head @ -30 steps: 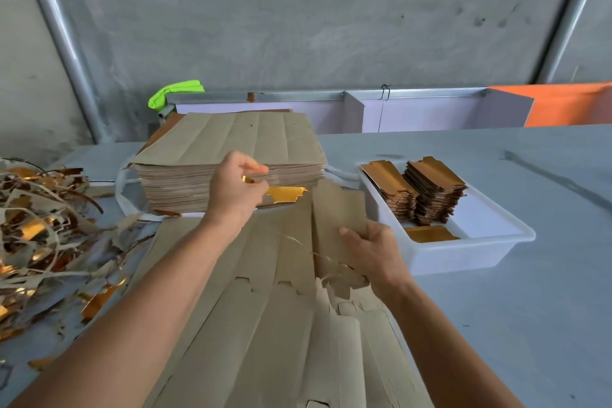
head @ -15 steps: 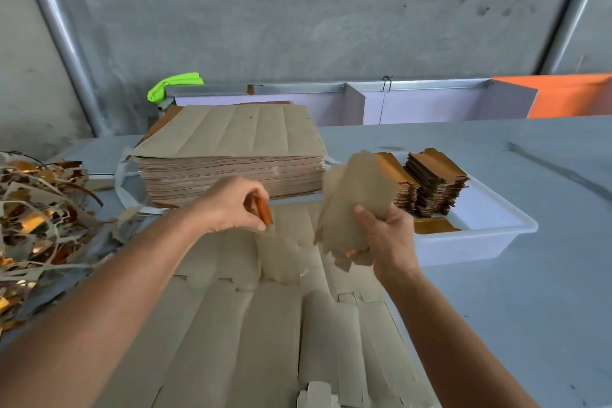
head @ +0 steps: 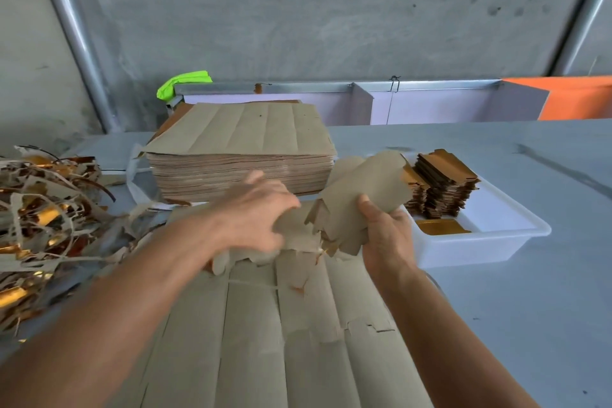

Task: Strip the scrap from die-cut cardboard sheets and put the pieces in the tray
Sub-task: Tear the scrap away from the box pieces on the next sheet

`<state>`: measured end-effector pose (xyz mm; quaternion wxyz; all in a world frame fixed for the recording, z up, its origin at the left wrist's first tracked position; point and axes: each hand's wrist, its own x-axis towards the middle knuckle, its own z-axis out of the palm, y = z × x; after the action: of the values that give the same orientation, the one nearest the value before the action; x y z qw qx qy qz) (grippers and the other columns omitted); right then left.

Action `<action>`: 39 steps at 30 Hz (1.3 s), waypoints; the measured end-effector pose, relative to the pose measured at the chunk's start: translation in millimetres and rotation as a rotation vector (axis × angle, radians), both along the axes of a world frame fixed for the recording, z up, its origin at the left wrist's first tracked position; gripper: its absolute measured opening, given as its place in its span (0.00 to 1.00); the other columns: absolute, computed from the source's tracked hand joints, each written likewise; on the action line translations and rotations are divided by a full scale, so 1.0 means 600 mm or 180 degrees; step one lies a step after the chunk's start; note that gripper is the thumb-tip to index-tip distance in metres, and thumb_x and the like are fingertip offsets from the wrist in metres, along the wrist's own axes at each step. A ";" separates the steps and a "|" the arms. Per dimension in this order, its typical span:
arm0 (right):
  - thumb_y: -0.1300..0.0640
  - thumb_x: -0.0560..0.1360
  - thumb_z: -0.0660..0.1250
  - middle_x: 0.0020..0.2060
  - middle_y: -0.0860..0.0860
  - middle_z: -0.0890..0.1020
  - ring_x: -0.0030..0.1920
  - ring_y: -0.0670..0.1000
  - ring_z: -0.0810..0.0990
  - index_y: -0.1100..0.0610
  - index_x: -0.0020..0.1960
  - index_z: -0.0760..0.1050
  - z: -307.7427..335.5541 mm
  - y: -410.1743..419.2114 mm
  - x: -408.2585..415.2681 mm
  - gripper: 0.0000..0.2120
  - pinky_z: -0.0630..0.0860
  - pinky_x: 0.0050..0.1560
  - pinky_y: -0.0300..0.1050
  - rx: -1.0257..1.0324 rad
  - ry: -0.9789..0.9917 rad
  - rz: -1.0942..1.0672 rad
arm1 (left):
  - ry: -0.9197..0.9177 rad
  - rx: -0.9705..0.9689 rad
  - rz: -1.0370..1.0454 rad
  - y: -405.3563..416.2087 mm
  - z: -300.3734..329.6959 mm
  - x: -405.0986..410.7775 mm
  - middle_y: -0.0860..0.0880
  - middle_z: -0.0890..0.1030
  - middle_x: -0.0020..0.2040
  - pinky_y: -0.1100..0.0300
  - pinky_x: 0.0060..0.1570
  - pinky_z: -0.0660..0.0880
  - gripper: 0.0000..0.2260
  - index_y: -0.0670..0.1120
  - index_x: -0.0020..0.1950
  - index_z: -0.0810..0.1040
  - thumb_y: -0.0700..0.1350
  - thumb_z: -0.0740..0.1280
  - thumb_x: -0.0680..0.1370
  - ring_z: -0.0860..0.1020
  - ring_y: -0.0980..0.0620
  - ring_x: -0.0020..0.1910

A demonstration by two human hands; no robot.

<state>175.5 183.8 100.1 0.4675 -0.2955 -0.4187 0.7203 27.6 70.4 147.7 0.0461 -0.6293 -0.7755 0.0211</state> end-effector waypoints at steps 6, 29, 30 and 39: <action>0.60 0.80 0.60 0.29 0.50 0.82 0.26 0.47 0.80 0.62 0.53 0.73 0.013 -0.019 -0.016 0.07 0.74 0.23 0.39 -0.0335 0.0604 0.0287 | -0.1047 0.0300 0.0477 0.037 -0.074 0.075 0.52 0.76 0.59 0.50 0.65 0.66 0.33 0.51 0.59 0.71 0.69 0.71 0.62 0.71 0.48 0.64; 0.63 0.76 0.66 0.43 0.49 0.82 0.45 0.48 0.82 0.56 0.53 0.75 0.024 0.042 0.015 0.06 0.79 0.43 0.44 -0.0616 0.0719 -0.0400 | -0.1714 0.1010 0.0628 0.004 -0.079 0.000 0.53 0.71 0.28 0.67 0.28 0.62 0.13 0.43 0.41 0.79 0.53 0.68 0.76 0.67 0.56 0.28; 0.64 0.76 0.67 0.43 0.48 0.82 0.46 0.50 0.81 0.55 0.51 0.74 0.022 0.051 0.023 0.06 0.78 0.43 0.45 -0.0351 0.0389 -0.0496 | -0.1523 0.0962 0.0629 -0.007 -0.073 -0.005 0.54 0.72 0.30 0.67 0.29 0.62 0.13 0.47 0.43 0.80 0.57 0.70 0.73 0.68 0.58 0.29; 0.75 0.72 0.58 0.51 0.52 0.73 0.54 0.59 0.74 0.45 0.77 0.50 -0.014 0.077 0.090 0.42 0.74 0.53 0.55 0.2302 -0.2926 0.0354 | 0.0056 0.0454 0.0259 -0.054 -0.048 -0.015 0.58 0.68 0.35 0.67 0.30 0.55 0.21 0.55 0.48 0.81 0.67 0.72 0.64 0.66 0.58 0.37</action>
<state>229.3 229.7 91.5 0.2706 -0.3768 -0.8124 0.3532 18.7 37.8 118.9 0.0967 -0.5921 -0.7996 -0.0267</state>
